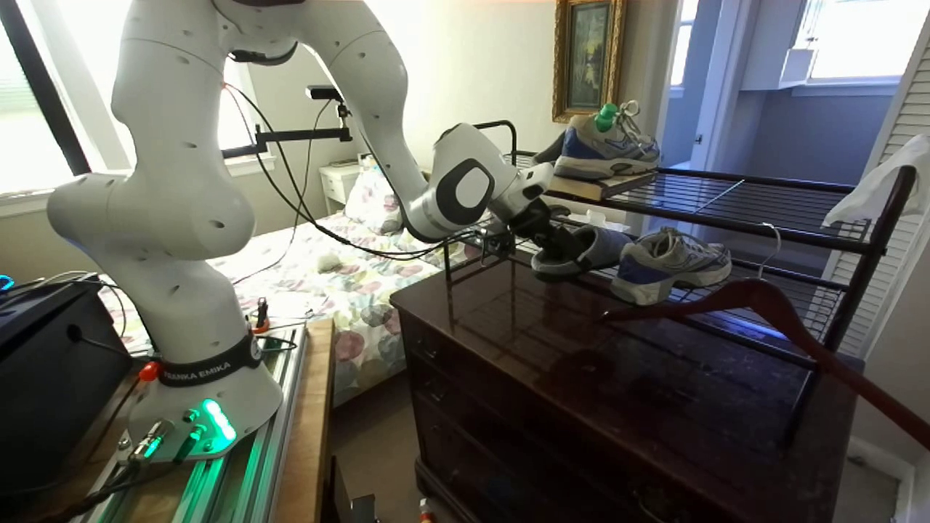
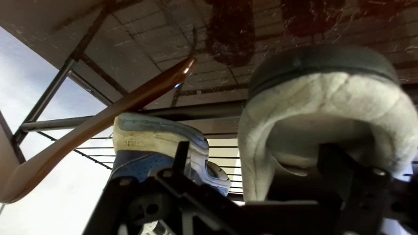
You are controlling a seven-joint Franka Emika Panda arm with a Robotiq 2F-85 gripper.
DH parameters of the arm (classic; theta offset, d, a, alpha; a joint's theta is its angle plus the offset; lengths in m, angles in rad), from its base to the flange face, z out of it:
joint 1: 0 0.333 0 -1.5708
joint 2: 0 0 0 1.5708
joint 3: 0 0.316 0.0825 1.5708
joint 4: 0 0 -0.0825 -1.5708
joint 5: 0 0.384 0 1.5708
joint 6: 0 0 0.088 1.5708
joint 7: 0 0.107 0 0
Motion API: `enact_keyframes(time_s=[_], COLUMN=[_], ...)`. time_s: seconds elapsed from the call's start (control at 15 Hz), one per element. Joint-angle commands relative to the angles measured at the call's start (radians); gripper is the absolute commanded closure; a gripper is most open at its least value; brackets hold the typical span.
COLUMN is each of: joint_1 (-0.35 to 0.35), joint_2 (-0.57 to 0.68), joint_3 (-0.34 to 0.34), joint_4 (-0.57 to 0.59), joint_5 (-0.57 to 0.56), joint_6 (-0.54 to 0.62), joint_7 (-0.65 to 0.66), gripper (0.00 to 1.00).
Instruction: Pick up the grey house shoe from the second shelf and place it on the left side of the topmost shelf.
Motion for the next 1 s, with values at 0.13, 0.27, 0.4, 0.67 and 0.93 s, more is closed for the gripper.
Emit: enact_keyframes(time_s=[0.13, 0.27, 0.4, 0.67, 0.93], joint_1=[-0.091, -0.101, -0.117, -0.223, -0.354], joint_2=[0.004, -0.001, 0.005, 0.1, 0.214], joint_3=[0.086, 0.098, 0.114, 0.223, 0.342], joint_4=[0.005, 0.008, 0.013, 0.002, -0.038], joint_5=[0.034, 0.033, 0.02, -0.113, -0.192], joint_6=[0.044, 0.052, 0.049, 0.012, -0.054], joint_7=[-0.086, -0.088, -0.092, -0.05, -0.013], gripper=[0.28, 0.4, 0.55, 0.82, 1.0])
